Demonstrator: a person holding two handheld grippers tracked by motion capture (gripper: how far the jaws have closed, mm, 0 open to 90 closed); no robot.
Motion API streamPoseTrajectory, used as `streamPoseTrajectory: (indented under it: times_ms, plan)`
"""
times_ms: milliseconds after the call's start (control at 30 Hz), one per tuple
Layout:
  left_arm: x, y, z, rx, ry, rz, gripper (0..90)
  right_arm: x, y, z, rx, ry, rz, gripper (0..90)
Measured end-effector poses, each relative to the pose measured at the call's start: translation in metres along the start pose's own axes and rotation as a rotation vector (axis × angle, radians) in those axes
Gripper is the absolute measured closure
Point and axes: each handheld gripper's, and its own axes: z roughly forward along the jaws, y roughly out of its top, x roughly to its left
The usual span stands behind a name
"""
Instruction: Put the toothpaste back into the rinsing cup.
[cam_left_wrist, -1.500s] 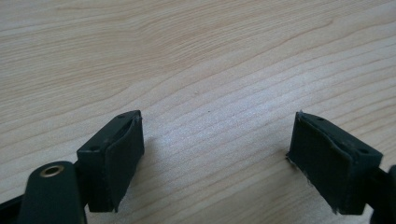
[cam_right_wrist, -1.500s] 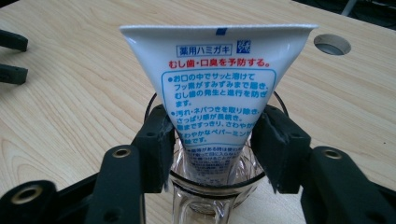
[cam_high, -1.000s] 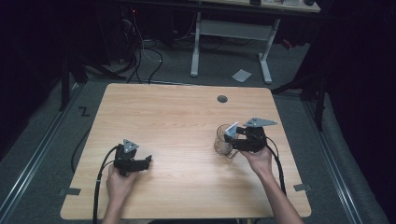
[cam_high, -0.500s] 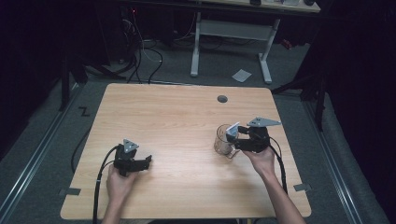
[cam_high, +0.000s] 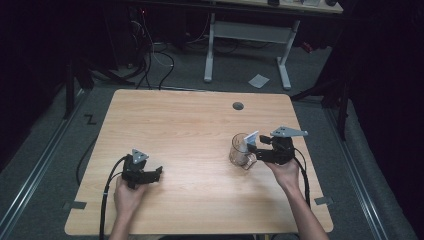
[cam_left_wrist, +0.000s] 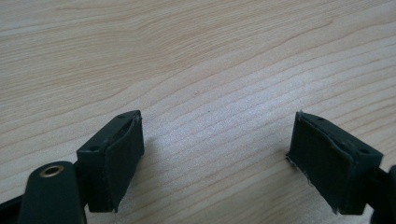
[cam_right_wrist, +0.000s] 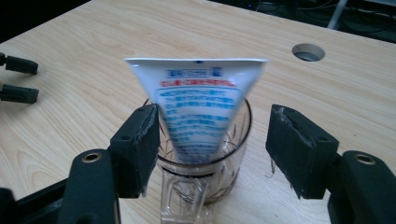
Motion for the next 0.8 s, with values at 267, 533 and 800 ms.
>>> streamPoseTrajectory:
  times_ms: [267,533,800]
  plan:
    - [0.000,0.000,0.000,0.000,0.000,0.000,18.1,-0.009,-0.004,-0.013,-0.032,-0.010,0.046,35.6]
    - [0.000,0.000,0.000,-0.001,0.000,-0.001,18.2,-0.016,-0.008,-0.020,-0.044,-0.013,0.072,36.4]
    - [0.000,0.000,0.000,-0.001,0.000,-0.001,18.1,-0.022,-0.009,-0.033,-0.080,-0.030,0.093,37.4]
